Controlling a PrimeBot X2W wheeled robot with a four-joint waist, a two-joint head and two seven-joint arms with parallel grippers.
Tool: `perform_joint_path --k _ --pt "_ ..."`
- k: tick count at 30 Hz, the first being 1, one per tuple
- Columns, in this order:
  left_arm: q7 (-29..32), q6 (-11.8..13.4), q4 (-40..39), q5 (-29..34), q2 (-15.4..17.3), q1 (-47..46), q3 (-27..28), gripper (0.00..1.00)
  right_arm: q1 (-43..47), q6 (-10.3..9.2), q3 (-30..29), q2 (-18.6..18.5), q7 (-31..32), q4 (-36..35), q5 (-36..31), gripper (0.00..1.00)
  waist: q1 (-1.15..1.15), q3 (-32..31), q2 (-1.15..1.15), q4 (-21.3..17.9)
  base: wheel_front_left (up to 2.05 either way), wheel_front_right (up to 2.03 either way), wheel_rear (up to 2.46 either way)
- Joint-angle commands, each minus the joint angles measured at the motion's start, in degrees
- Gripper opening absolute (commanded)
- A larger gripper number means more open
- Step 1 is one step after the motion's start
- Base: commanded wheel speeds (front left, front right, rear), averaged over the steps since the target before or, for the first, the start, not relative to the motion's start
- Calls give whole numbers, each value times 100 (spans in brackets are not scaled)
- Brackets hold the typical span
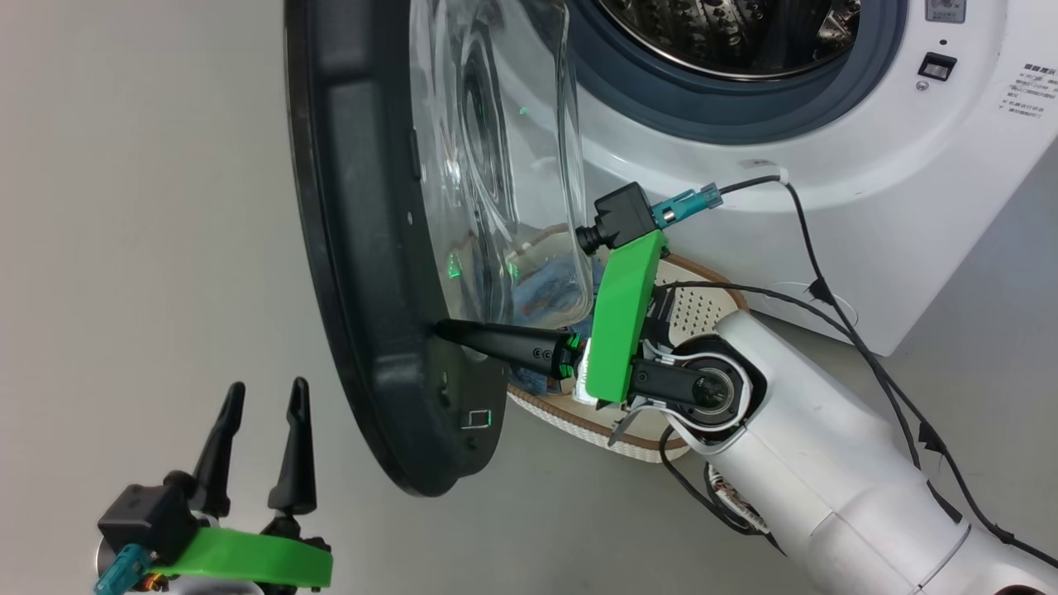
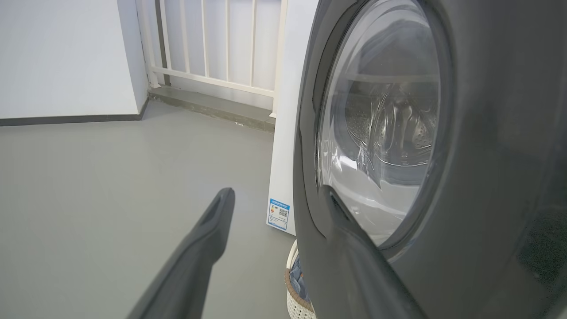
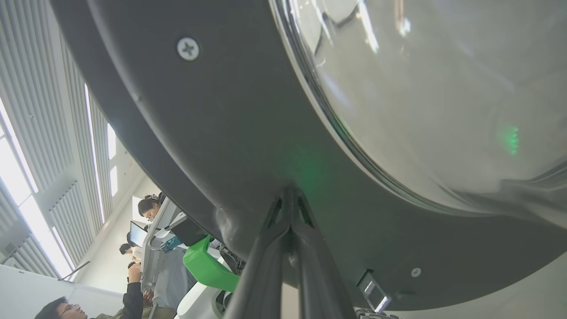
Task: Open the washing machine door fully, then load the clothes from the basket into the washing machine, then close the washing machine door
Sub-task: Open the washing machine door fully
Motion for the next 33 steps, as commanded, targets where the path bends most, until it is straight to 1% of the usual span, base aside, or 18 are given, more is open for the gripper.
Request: perform_joint_path --k 1,6,7,8,9,10,11,12,21,33 --pt "-46 -18 -128 72 111 -125 228 100 -90 10 58 305 -52 -163 49 0 0 -3 0 0 0 0 0" --pt "-46 -18 -91 70 107 -121 203 100 -36 10 40 282 -141 -159 22 0 0 -68 0 -21 0 0 0" --pt "-46 -18 -80 64 107 -126 160 100 -16 10 27 256 -191 -163 -2 3 0 -87 0 -29 0 0 0" --pt "-46 -18 -64 67 107 -131 128 100 10 10 18 224 -228 -168 -18 28 0 -105 0 -35 0 0 0" --pt "-46 -18 -40 69 107 -139 109 100 40 10 5 185 -272 -173 -33 42 0 -123 0 -43 0 0 0" --pt "-46 -18 -8 66 107 -150 90 100 73 10 -16 142 -331 -173 -51 77 0 -144 0 -51 0 0 0" --pt "-46 -18 -8 66 107 -150 90 100 73 10 -16 142 -331 -173 -51 77 0 -144 0 -51 0 0 0" --pt "-46 -18 30 65 111 -161 73 100 109 10 -33 96 -392 -163 -68 100 0 -167 0 -61 0 0 0" --pt "-46 -18 318 -1 284 -200 -44 100 561 10 -132 -439 -871 -132 -156 100 0 -423 0 -166 0 0 0" --pt "-46 -18 328 -32 413 -113 46 100 1378 10 -284 -1150 -1514 -175 -156 100 0 -562 0 -424 0 0 0"
